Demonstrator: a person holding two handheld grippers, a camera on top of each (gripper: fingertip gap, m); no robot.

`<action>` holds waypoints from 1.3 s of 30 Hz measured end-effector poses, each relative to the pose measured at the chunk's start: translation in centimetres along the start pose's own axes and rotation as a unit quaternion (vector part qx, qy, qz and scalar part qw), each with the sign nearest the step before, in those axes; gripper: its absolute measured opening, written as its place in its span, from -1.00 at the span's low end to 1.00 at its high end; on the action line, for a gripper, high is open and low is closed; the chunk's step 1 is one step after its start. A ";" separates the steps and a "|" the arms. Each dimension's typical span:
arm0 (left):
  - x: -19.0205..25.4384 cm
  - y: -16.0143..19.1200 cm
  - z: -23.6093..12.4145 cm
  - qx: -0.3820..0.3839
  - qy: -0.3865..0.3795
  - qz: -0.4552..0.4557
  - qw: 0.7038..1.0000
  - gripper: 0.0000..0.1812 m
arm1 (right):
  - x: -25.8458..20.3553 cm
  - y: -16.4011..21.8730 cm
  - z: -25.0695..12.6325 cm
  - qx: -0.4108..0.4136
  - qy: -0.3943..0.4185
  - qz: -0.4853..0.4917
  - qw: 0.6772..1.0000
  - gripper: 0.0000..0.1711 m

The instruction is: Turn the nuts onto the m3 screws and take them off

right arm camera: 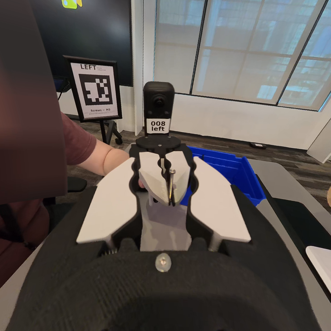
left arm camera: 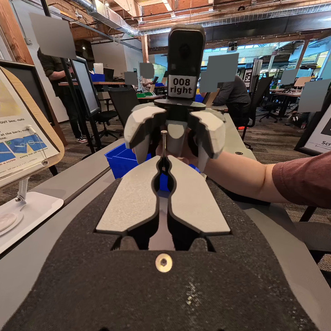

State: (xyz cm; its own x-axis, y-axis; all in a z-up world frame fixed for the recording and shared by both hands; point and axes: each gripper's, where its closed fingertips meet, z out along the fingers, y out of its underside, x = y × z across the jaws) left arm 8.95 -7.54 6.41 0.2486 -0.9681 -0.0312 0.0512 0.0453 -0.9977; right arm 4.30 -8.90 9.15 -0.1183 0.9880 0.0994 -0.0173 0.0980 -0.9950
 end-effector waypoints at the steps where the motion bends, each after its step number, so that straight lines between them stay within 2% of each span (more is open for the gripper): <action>1: -0.1 0.0 0.0 0.000 -0.003 0.000 1.000 -0.98 | -0.2 0.1 0.2 -0.003 -0.004 -0.003 1.000 -0.31; 12: -1.0 -0.2 -0.4 0.008 -0.019 -0.014 1.000 -0.98 | -0.6 0.2 0.4 -0.012 -0.002 -0.030 0.999 -0.25; 33: -2.0 -0.3 -0.8 0.013 -0.034 -0.022 0.999 -0.98 | 0.0 0.3 -1.4 -0.036 0.018 -0.066 0.997 -0.26; 39: -1.0 0.0 -0.3 0.009 -0.015 -0.019 1.000 -0.98 | 0.4 -0.2 -0.7 -0.007 0.023 -0.035 0.999 -0.20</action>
State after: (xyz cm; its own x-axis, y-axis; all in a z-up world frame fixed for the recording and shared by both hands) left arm 8.43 -6.65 6.46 0.2758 -0.9612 0.0087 0.0784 0.0134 -0.9968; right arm 4.99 -8.47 9.37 -0.0719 0.9829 0.1697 -0.0092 0.1695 -0.9855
